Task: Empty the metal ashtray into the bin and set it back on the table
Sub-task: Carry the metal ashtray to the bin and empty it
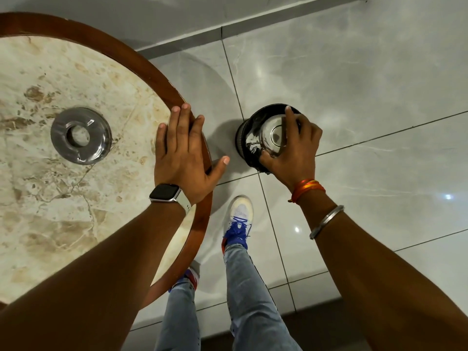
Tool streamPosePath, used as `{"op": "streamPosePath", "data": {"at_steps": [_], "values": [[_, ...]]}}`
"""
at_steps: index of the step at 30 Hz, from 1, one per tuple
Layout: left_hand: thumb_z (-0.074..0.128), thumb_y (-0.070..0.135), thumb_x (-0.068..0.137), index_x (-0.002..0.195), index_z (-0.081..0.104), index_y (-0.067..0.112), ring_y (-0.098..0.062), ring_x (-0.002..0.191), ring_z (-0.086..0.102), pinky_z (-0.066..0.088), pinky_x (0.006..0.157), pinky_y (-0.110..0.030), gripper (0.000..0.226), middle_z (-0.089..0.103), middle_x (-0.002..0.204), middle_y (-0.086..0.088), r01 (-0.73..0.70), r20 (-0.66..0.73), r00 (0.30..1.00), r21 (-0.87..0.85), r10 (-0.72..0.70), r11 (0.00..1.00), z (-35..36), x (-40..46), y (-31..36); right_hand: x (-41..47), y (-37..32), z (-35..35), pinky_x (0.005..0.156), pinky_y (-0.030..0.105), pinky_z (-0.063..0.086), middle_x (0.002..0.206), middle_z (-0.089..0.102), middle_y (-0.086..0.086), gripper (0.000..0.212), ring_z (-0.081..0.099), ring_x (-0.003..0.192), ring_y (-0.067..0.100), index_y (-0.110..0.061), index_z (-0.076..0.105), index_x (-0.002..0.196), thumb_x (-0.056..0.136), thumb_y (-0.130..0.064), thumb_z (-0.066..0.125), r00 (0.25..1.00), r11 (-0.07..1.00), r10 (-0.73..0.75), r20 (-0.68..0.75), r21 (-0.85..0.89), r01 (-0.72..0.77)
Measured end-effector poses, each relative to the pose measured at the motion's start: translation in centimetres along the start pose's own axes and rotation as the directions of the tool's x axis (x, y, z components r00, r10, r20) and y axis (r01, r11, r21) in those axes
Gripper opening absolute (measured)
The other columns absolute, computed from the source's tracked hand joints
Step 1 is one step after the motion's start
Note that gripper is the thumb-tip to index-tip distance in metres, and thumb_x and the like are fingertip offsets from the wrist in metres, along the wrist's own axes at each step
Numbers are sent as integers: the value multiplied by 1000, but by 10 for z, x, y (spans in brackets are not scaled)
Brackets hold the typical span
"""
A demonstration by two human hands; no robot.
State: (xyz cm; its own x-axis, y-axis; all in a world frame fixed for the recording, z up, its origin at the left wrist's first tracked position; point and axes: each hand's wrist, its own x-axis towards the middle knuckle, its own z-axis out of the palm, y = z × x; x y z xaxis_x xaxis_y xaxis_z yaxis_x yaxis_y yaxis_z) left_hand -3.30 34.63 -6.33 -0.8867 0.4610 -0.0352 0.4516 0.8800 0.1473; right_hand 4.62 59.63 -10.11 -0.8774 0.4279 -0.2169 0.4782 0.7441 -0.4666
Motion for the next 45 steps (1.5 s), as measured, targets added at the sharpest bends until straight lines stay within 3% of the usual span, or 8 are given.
{"op": "streamPosePath", "data": {"at_steps": [11, 14, 18, 23, 33, 38, 42, 45], "values": [[46, 69, 100, 165, 37, 8, -40, 166, 15, 12, 133, -56, 90, 21, 177, -22, -16, 14, 1000, -97, 17, 995, -4, 2, 5, -1, 6, -4, 110, 38, 35, 153, 51, 9, 115, 46, 137, 31, -18, 30, 167, 69, -53, 79, 998, 994, -8, -65, 104, 15], [42, 66, 102, 164, 37, 9, -40, 164, 22, 17, 131, -60, 85, 26, 176, -21, -256, 28, 964, -188, 265, 948, -8, 13, 32, 4, 8, -5, 116, 45, 39, 156, 50, 12, 118, 47, 138, 33, -10, 27, 167, 72, -53, 82, 994, 991, -73, -82, 102, 82], [33, 72, 104, 170, 29, 9, -37, 166, 20, 19, 133, -58, 91, 23, 178, -18, -603, 30, 791, -141, 612, 786, -7, 32, 85, 4, 11, -8, 116, 36, 37, 153, 55, 13, 123, 51, 133, 27, -8, 15, 167, 80, -62, 83, 982, 981, -124, -142, 130, 142], [37, 73, 102, 169, 29, 5, -40, 165, 21, 13, 134, -54, 95, 24, 177, -22, -611, -19, 789, -130, 614, 781, -2, 57, 94, 1, 15, -16, 115, 48, 43, 153, 57, 14, 125, 52, 132, 28, 0, 19, 167, 81, -69, 78, 982, 982, -123, -146, 127, 142], [43, 69, 105, 168, 25, 5, -42, 164, 22, 14, 134, -54, 92, 27, 175, -25, -709, -78, 705, -115, 705, 696, 11, 63, 85, 5, 22, -23, 114, 39, 42, 149, 59, 6, 129, 54, 130, 26, -1, 14, 169, 80, -60, 86, 979, 976, -153, -136, 135, 171], [33, 77, 103, 172, 17, 6, -38, 168, 7, 11, 134, -58, 100, 13, 180, -19, -747, 127, 648, -90, 751, 659, 15, 64, 89, 7, 16, -27, 112, 29, 38, 143, 59, 6, 129, 53, 128, 22, -6, 13, 168, 77, -64, 84, 969, 969, -156, -190, 161, 188], [35, 72, 104, 171, 18, 6, -38, 167, 12, 5, 135, -54, 96, 17, 179, -20, -757, -15, 650, -104, 760, 645, 9, 69, 99, 9, 14, -31, 117, 40, 40, 142, 64, 11, 119, 54, 128, 19, 3, 21, 165, 84, -63, 79, 960, 973, -184, -211, 96, 208], [32, 75, 103, 172, 13, 4, -38, 168, 7, 6, 136, -55, 101, 9, 180, -21, -795, 109, 592, -84, 799, 600, 10, 69, 94, 11, 12, -34, 113, 41, 44, 140, 63, 13, 124, 54, 126, 26, 5, 18, 166, 82, -64, 78, 970, 980, -124, -210, 129, 153]]}}
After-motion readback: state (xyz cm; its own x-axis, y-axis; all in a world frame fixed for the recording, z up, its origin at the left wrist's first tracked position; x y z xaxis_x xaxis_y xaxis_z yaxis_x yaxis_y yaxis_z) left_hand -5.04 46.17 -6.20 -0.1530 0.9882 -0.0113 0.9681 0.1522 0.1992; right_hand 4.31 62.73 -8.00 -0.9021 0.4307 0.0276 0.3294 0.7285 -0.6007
